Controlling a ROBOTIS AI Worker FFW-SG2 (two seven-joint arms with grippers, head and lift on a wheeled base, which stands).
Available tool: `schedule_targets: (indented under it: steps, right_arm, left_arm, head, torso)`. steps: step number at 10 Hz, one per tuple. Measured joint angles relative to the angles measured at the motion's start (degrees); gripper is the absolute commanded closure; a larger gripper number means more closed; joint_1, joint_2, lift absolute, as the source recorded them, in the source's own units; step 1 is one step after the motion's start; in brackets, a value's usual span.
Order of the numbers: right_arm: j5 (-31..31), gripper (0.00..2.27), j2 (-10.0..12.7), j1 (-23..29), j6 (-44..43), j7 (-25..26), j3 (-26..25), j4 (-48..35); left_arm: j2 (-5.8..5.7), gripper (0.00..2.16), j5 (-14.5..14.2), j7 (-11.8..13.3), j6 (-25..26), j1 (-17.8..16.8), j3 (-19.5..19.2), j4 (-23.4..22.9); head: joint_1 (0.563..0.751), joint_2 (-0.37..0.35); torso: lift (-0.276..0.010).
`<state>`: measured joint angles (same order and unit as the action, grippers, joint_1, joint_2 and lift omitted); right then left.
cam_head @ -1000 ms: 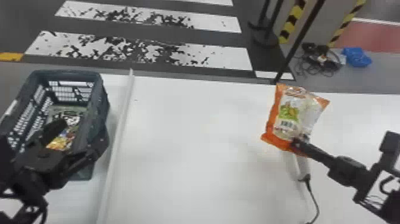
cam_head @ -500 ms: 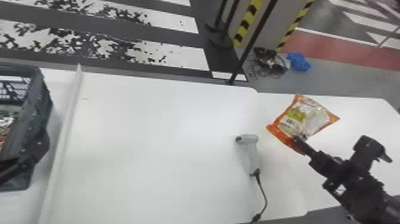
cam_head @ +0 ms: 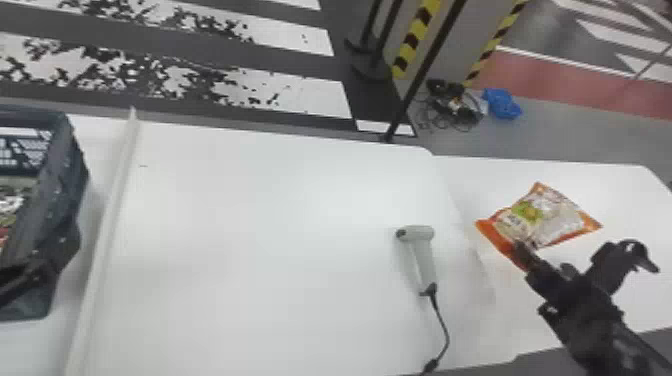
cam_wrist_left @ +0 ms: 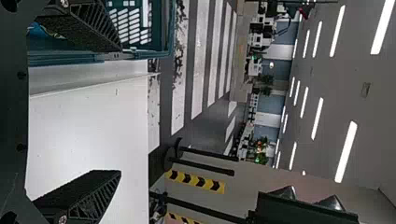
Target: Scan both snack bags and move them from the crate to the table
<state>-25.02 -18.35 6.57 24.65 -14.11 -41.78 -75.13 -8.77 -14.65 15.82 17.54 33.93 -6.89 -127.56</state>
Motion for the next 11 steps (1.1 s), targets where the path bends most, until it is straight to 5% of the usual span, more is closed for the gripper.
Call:
schedule_targets:
  steps: [5, 8, 11]
  right_arm:
    - [0.8, 0.06, 0.18, 2.1, -8.82, 4.51, 2.06, -1.2]
    - [1.99, 0.05, 6.66, 10.78, -17.67, 4.65, 4.83, -16.48]
    - [5.67, 0.06, 12.32, 19.62, -33.16, 4.53, 14.43, -28.01]
  left_arm:
    - [0.01, 0.07, -0.49, -0.21, -0.06, 0.13, -0.3, -0.6]
    - [0.41, 0.07, -1.66, -0.68, -0.18, 0.2, -0.99, -1.21]
    - [0.51, 0.07, -1.87, -0.96, -0.18, 0.69, -1.54, -1.74]
  head:
    - [0.695, -0.35]
    - [0.695, -0.35]
    - [0.695, -0.348]
  torso:
    - [-0.088]
    - [-0.088]
    - [-0.088]
